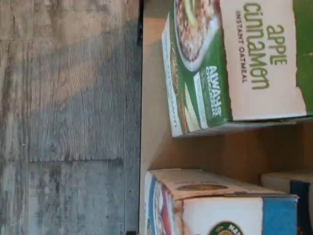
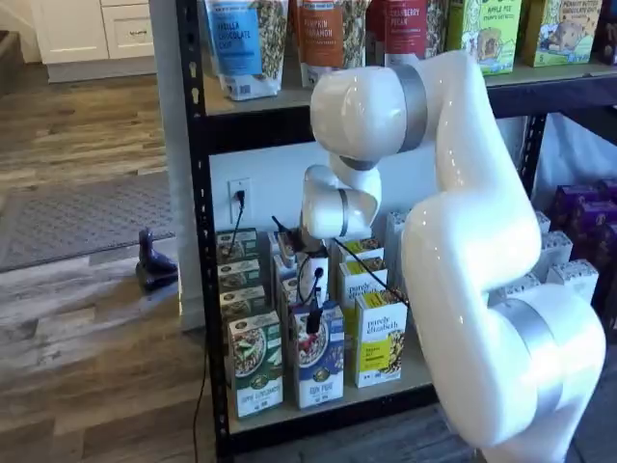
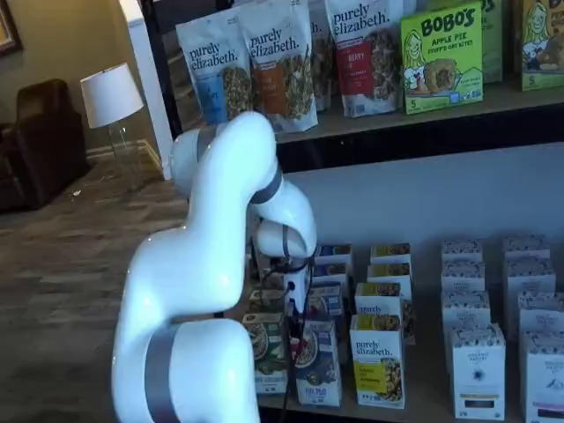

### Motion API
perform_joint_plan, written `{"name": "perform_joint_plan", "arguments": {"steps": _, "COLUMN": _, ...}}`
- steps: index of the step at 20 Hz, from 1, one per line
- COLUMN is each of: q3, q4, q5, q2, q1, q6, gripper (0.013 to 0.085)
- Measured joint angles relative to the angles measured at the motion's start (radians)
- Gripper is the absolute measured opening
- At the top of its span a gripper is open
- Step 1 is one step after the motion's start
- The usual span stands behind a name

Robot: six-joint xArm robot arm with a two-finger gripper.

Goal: Pick up the blue and white box that is on the bottom shelf, the second box from the left

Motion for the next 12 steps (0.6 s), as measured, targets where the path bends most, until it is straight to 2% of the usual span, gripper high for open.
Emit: {"name": "perform_joint_plan", "arguments": {"steps": 12, "q3": -0.098, "q4": -0.109, "q5": 0.067, "q2": 0.075, "q1": -0.012, "q6": 0.082, "gripper": 0.0850}}
